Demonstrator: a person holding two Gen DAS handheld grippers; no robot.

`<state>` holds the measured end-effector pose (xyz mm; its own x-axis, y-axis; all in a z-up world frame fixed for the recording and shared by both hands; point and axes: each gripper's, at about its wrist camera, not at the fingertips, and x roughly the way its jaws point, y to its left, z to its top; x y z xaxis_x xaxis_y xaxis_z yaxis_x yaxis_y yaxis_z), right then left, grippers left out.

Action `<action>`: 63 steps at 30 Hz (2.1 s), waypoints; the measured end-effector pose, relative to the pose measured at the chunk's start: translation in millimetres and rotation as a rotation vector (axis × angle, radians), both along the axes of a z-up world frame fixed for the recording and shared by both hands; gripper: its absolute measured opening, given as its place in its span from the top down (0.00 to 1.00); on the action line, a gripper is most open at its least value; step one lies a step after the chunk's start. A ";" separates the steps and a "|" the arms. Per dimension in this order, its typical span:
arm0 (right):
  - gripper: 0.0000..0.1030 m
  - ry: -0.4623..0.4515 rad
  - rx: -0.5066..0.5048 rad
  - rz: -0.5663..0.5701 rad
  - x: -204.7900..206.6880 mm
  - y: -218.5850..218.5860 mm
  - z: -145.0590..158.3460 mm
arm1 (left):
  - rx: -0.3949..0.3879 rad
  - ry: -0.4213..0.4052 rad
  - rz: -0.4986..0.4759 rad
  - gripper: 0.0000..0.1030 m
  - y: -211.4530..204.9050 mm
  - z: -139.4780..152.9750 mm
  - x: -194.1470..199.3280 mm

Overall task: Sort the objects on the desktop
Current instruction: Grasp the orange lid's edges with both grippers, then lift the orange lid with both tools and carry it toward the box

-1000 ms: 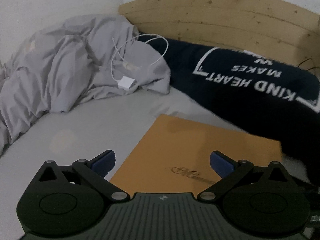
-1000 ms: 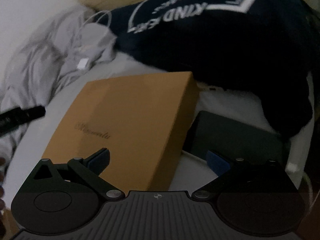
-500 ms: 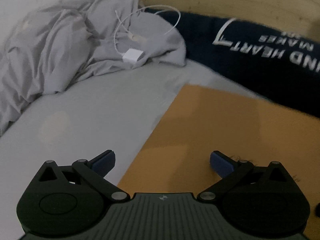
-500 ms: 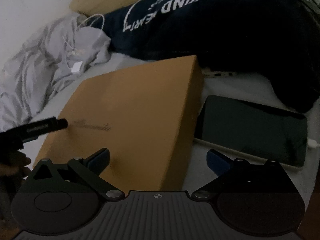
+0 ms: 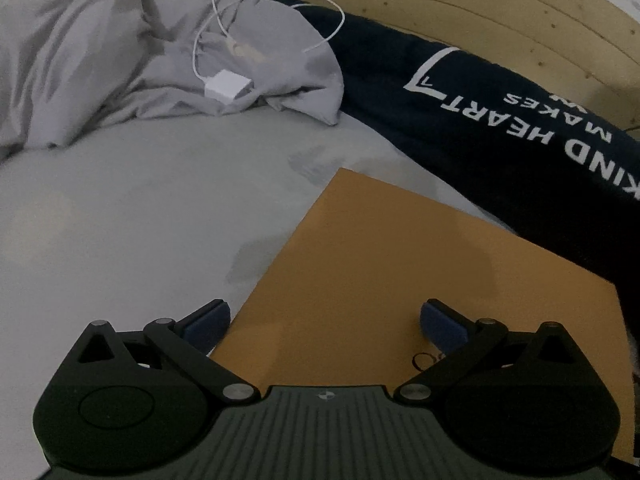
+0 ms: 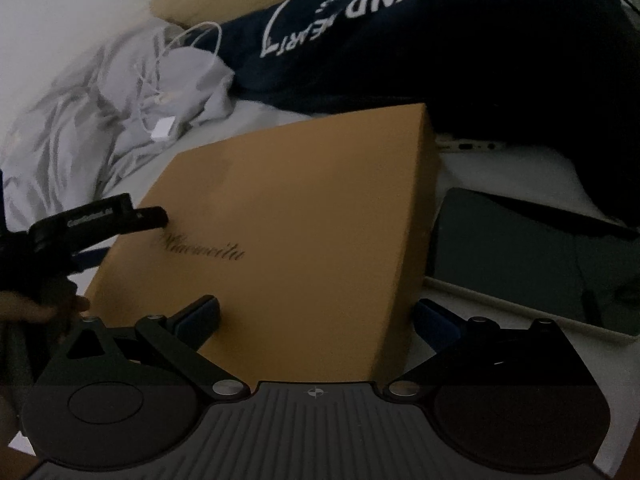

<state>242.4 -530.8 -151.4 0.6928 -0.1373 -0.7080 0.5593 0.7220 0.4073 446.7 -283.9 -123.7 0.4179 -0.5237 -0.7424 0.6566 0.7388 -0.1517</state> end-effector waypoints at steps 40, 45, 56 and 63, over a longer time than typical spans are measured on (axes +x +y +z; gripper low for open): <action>0.00 0.173 0.121 0.084 -26.4 -26.3 46.4 | 0.002 0.085 0.220 0.00 47.4 62.8 -104.0; 0.00 0.190 0.162 0.107 -45.1 -29.8 68.6 | -0.039 0.083 0.238 0.00 58.3 98.1 -128.8; 0.00 0.142 0.181 0.193 -87.1 -15.7 127.2 | -0.045 -0.012 0.300 0.00 87.2 167.7 -188.6; 0.00 0.083 0.155 0.284 -109.8 11.6 174.4 | -0.082 -0.073 0.373 0.00 128.0 209.7 -226.8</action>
<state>132.6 -519.2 23.0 0.6269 0.1672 -0.7610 0.3803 0.7868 0.4862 219.9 -155.9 86.0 0.6413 -0.3825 -0.6652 0.3565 0.9162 -0.1831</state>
